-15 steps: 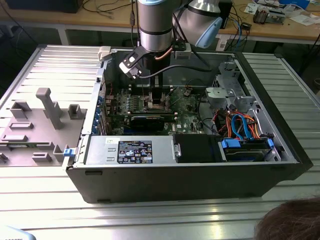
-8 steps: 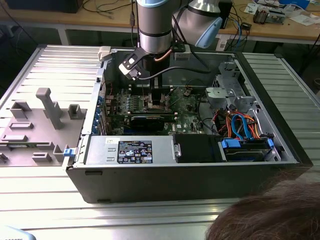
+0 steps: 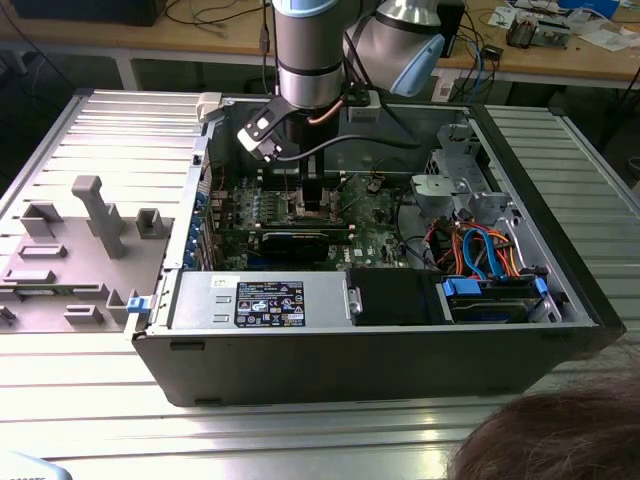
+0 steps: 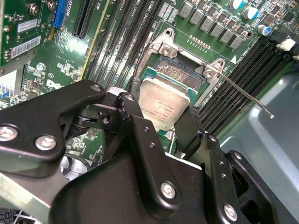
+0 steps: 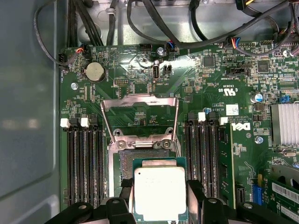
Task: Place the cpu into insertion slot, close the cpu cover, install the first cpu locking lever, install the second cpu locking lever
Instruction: 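Place the cpu into insertion slot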
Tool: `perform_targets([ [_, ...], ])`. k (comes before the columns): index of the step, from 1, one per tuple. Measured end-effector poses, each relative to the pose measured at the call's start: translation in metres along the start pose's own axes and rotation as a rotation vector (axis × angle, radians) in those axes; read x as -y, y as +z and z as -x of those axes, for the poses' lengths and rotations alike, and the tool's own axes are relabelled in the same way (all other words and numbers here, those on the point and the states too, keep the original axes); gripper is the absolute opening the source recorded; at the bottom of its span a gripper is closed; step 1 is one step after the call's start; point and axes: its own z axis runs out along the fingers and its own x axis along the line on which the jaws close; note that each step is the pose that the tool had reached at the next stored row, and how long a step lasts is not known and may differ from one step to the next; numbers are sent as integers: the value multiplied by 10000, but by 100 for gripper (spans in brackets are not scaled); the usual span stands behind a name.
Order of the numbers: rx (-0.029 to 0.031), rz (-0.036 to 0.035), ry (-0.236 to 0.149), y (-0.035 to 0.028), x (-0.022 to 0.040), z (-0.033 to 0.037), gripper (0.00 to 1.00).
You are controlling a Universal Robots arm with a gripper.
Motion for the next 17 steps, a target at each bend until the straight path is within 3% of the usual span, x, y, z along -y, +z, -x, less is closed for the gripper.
perform_targets([
  [17,0,0,0,48,12,1,55],
])
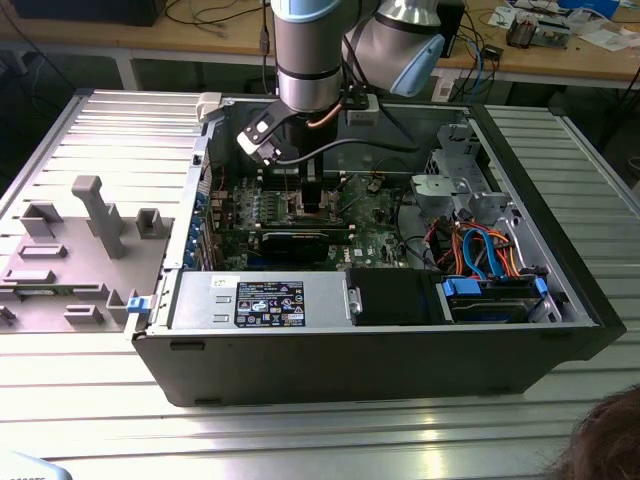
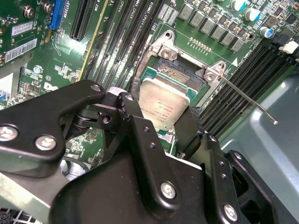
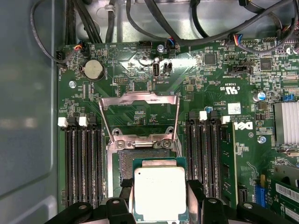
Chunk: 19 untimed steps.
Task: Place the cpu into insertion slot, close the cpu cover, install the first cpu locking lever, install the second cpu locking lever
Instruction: 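Place the cpu into insertion slot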
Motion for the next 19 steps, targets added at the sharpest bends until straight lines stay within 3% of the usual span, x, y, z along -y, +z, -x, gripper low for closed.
perform_targets([
  [19,-1,1,0,31,5,0,55],
])
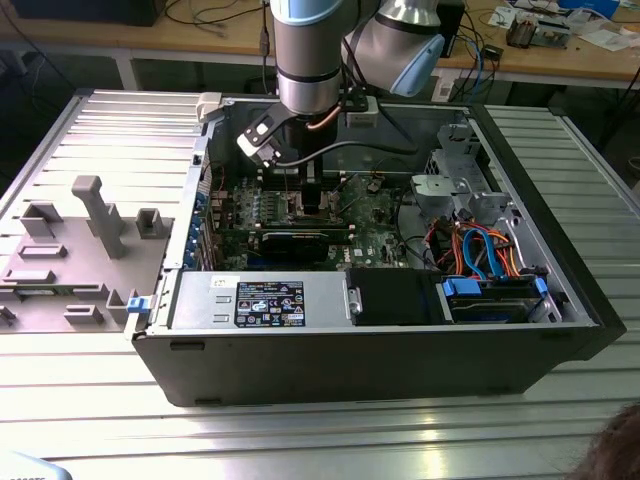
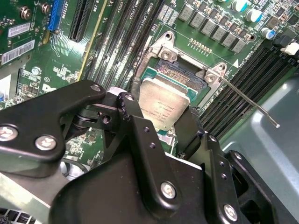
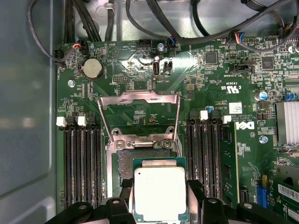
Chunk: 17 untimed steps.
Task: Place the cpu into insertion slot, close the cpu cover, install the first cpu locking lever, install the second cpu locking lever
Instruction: 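Place the cpu into insertion slot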
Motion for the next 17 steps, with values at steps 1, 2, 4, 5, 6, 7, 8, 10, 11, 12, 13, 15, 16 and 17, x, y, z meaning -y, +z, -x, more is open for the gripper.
perform_targets([
  [1,0,0,0,1,0,0,55],
  [2,0,-1,0,6,1,0,55],
  [4,1,-1,0,36,5,1,55],
  [5,1,-1,0,43,5,1,55],
  [6,0,-1,0,44,5,1,55],
  [7,0,-1,0,46,6,1,55],
  [8,1,-1,0,48,6,1,55],
  [10,0,-1,0,50,6,1,55],
  [11,0,0,0,53,6,1,55],
  [12,1,-1,0,54,6,1,55],
  [13,1,-1,0,61,7,1,55],
  [15,-1,0,1,72,8,1,55],
  [16,0,0,0,73,8,1,55],
  [17,0,-1,0,74,8,1,55],
])
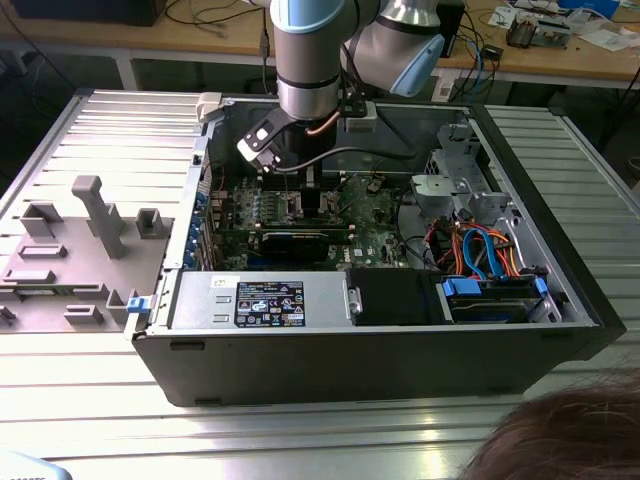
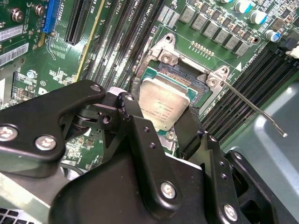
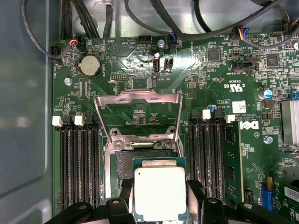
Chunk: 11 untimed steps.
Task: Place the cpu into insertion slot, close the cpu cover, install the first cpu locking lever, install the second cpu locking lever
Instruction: 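Place the cpu into insertion slot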
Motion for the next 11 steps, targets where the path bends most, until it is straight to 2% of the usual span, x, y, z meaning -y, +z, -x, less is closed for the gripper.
perform_targets([
  [11,0,0,0,19,1,0,55],
])
